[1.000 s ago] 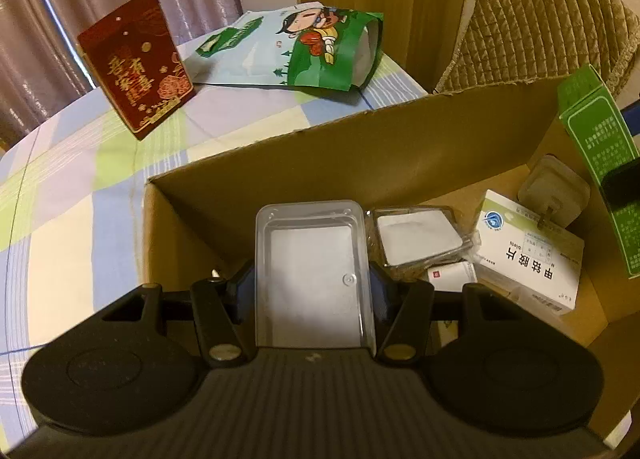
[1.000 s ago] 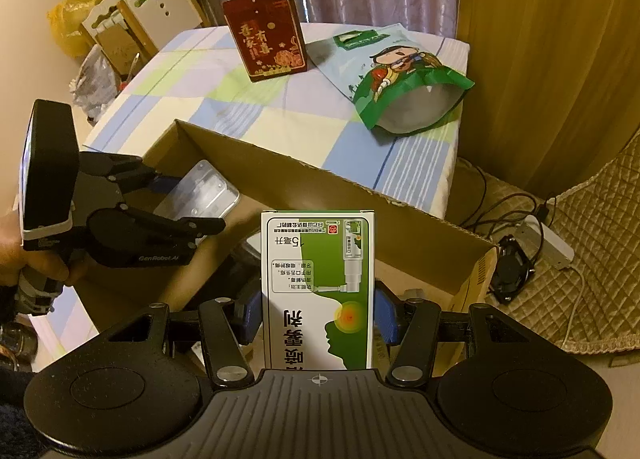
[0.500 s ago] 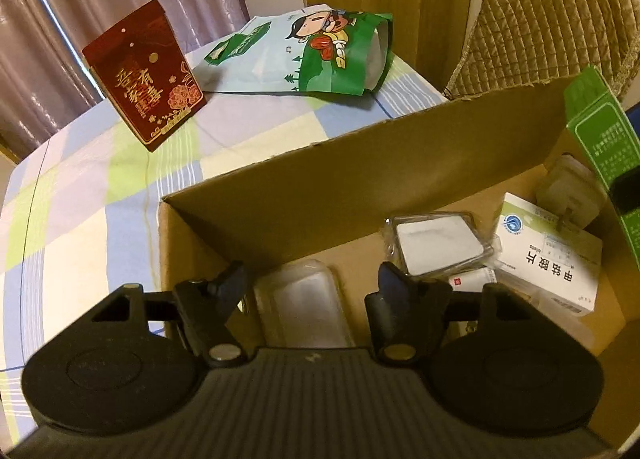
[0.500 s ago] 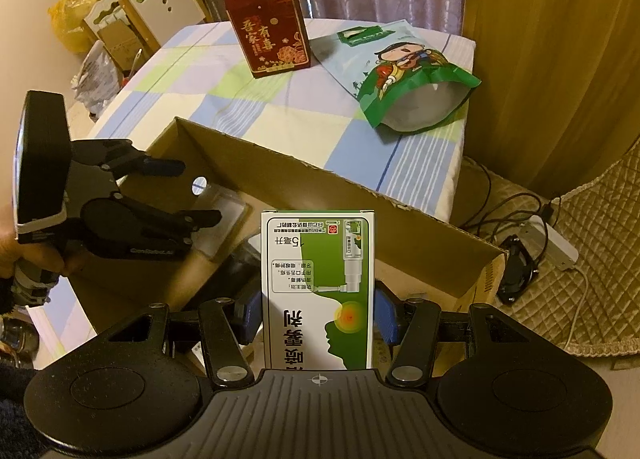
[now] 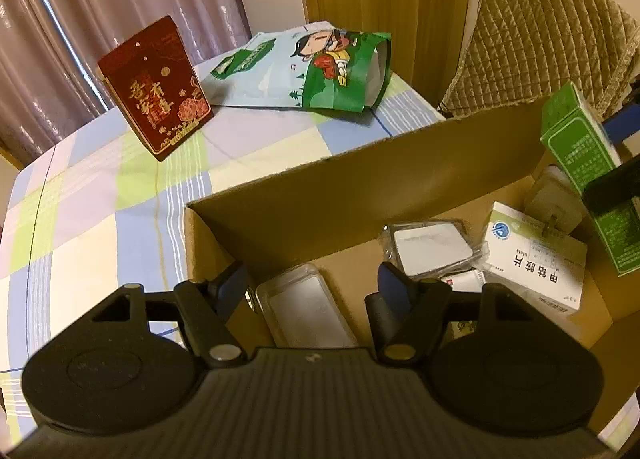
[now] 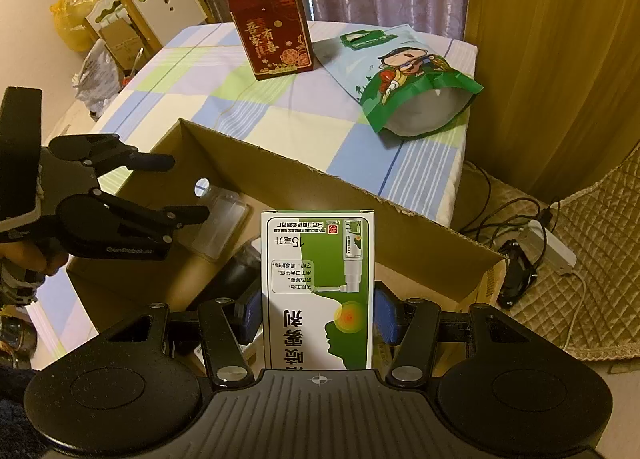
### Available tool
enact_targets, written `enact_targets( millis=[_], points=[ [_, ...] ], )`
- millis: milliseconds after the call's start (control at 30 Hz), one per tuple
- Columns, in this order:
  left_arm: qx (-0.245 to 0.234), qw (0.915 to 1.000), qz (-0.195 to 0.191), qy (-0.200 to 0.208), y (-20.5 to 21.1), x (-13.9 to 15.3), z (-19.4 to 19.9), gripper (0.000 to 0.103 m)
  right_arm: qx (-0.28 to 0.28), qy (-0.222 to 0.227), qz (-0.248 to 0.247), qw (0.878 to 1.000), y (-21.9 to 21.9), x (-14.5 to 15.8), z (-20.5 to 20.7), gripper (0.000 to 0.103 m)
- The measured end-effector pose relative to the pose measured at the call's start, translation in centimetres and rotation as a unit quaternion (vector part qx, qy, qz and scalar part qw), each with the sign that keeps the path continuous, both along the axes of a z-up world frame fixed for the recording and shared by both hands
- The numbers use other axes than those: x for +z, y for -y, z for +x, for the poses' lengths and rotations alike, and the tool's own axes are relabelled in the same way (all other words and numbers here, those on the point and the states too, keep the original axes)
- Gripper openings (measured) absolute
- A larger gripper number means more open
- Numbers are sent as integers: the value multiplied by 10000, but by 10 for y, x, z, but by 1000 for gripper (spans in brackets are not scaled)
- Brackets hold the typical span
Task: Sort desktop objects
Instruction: 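Release the clear case into the box with the left tool while the right tool lowers the green-white box, then release the green-white box into the cardboard box with the right tool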
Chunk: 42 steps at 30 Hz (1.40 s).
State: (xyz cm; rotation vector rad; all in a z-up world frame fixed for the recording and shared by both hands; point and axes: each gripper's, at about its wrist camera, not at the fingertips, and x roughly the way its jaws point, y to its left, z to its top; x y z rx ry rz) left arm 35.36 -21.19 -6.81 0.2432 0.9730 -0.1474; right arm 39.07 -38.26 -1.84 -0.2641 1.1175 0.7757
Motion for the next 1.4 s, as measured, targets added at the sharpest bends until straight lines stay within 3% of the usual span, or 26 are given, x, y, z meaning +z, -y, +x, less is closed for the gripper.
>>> enact_targets(
  millis=[800,1400],
  points=[
    [-3,9991,-236,365,-20,39,-27,68,0,-135,60,9999,-12,-3,-10,55],
    [259,9983,-285,440,-87,53,-48,69,177,-786,182,9966,-100,-41,-43,55]
  ],
)
